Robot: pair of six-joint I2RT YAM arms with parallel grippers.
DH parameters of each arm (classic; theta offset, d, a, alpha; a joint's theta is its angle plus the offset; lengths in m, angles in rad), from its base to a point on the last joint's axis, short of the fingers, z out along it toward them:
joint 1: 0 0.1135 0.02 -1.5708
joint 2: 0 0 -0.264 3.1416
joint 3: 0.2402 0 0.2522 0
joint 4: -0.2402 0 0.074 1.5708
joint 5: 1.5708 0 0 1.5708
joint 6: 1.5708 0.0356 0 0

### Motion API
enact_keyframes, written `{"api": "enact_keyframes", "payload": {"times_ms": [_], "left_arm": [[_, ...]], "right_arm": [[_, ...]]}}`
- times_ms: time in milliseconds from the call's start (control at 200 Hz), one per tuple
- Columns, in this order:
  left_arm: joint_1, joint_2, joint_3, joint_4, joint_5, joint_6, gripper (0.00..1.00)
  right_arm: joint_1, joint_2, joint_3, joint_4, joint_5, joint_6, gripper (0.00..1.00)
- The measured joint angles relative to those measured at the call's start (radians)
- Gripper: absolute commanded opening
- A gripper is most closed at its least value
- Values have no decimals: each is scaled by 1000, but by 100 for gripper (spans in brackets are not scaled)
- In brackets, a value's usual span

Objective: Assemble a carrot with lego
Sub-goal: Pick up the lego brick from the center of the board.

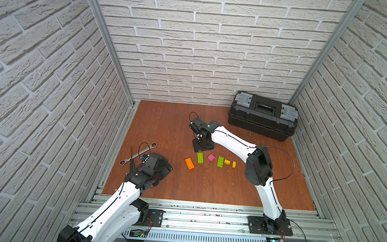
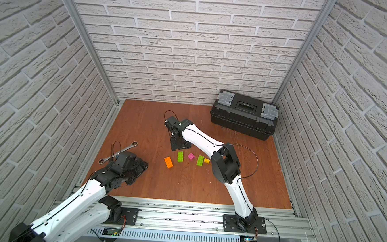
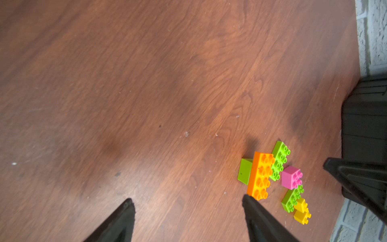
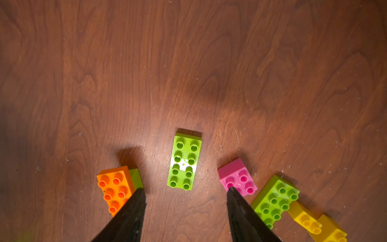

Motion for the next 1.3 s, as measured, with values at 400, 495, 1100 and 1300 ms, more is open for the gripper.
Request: {"api": "enact_keyframes", "payload": {"times_ms": [400,495,1100,1300], "left_arm": [[-7,49,34,4,8,18,83],[-8,61,38,11,9,19,83],[-23,92,38,29,19,18,83],[-24,92,37,35,19,14,83]], "right_arm": [[0,42,-60,31,-41,37,55],[0,50,-64,38,-49,43,52],[0,79,-88,58,-65,68,47],[8,101,-82,56,-61,74,39]]}}
